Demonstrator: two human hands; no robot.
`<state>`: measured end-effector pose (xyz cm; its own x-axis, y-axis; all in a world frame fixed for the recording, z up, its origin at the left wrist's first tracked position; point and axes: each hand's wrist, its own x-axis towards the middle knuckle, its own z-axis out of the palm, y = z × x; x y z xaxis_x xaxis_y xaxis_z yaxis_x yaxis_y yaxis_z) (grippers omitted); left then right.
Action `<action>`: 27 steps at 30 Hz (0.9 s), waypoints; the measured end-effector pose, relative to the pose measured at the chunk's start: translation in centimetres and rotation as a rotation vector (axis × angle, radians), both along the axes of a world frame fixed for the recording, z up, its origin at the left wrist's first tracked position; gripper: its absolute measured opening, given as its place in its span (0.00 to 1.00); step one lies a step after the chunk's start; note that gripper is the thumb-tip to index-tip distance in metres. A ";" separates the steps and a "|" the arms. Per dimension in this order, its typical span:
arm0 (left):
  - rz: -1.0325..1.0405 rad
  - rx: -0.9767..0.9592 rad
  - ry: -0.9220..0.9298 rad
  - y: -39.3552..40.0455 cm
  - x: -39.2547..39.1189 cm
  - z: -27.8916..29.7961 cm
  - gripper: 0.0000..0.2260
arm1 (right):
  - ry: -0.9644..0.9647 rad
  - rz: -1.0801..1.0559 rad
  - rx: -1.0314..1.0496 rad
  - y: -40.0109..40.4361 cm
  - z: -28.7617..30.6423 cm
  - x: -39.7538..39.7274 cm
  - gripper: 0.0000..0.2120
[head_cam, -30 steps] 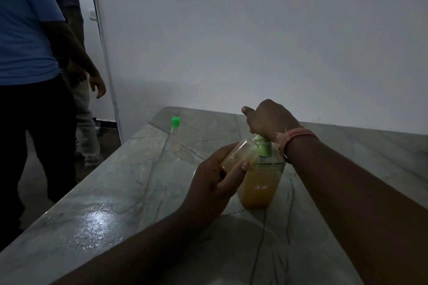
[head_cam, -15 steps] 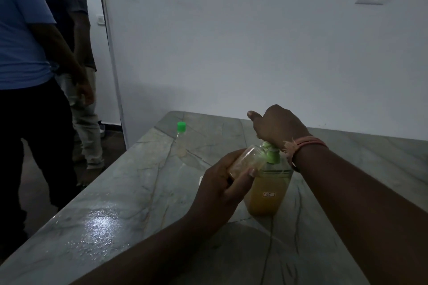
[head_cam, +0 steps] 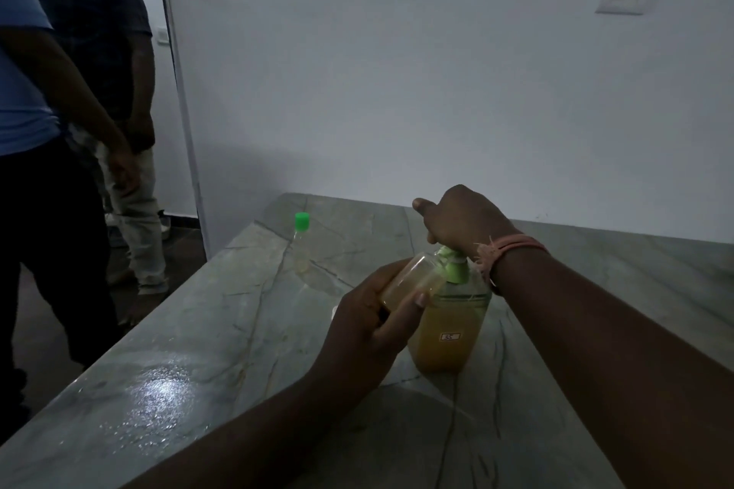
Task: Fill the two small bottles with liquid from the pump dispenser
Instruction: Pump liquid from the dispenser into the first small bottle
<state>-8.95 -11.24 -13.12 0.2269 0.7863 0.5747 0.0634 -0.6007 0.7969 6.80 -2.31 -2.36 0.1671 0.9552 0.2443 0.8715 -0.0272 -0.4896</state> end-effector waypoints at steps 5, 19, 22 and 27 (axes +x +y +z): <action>-0.002 -0.008 -0.002 -0.5 0.1 0.5 0.15 | -0.119 0.002 0.000 -0.8 1.4 -0.6 0.22; 0.001 -0.007 0.007 -0.5 0.0 0.2 0.19 | -0.066 0.002 -0.006 -1.0 1.3 -0.6 0.23; -0.005 0.001 0.009 -0.3 0.0 0.0 0.17 | -0.044 -0.003 0.049 -1.1 1.0 -0.8 0.25; -0.007 -0.008 0.007 0.0 0.0 -0.3 0.18 | -0.052 -0.002 0.018 -1.0 0.5 -0.5 0.20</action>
<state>-8.92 -11.20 -13.38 0.2368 0.7895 0.5663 0.0650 -0.5944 0.8015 6.31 -3.32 -1.90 0.1562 0.9503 0.2695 0.8956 -0.0212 -0.4444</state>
